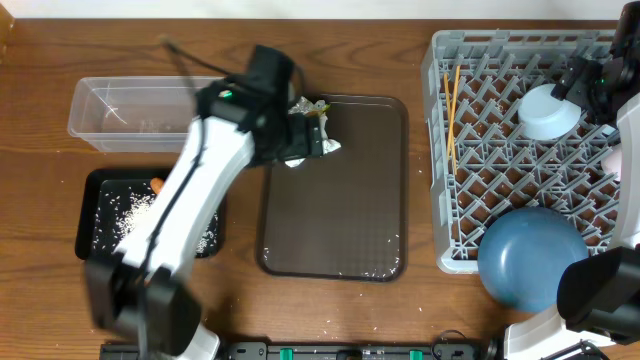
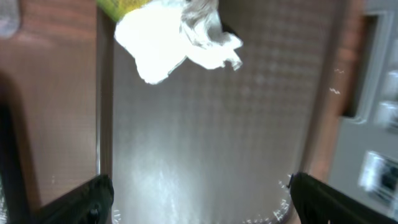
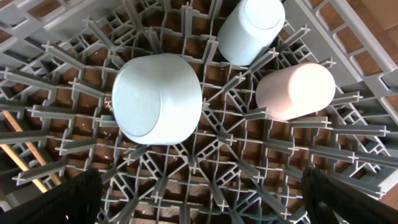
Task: Sort waste into correct bins and load items into the dishwasher rack
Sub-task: 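Move the left gripper to the crumpled white paper on the brown tray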
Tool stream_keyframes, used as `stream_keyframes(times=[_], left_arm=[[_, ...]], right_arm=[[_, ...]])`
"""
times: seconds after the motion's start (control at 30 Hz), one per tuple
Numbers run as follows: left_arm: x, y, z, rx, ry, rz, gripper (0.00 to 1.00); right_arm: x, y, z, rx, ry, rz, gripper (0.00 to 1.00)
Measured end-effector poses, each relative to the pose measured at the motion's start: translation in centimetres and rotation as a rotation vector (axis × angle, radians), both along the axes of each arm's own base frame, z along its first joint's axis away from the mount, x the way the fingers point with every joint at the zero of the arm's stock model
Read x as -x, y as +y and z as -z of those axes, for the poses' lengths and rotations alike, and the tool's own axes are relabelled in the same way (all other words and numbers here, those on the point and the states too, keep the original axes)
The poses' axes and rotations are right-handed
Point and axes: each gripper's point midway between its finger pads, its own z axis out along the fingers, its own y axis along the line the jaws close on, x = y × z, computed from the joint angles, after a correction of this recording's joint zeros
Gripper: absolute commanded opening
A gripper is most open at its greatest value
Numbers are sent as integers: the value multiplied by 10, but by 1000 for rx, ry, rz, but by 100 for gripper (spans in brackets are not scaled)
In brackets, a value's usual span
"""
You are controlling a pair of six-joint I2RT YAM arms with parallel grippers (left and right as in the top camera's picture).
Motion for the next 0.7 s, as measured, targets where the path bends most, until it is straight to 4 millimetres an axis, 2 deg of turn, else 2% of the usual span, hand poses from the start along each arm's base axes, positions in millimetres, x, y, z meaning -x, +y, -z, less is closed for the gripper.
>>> stream_keyframes(times=[0.13, 0.27, 0.5, 0.6, 0.7], left_arm=[[-29, -9, 40, -56, -18, 28, 93], [-52, -21, 65, -77, -64, 65, 92], [-64, -36, 112, -101, -41, 79, 78], [-64, -36, 131, -115, -15, 75, 60], [-65, -35, 142, -122, -1, 69, 39]], right_arm=[[0, 0, 0, 0, 0, 0, 99], [0, 0, 0, 0, 0, 0, 99], [0, 0, 0, 0, 0, 0, 99], [0, 0, 0, 0, 0, 0, 99], [0, 0, 0, 0, 0, 0, 99]])
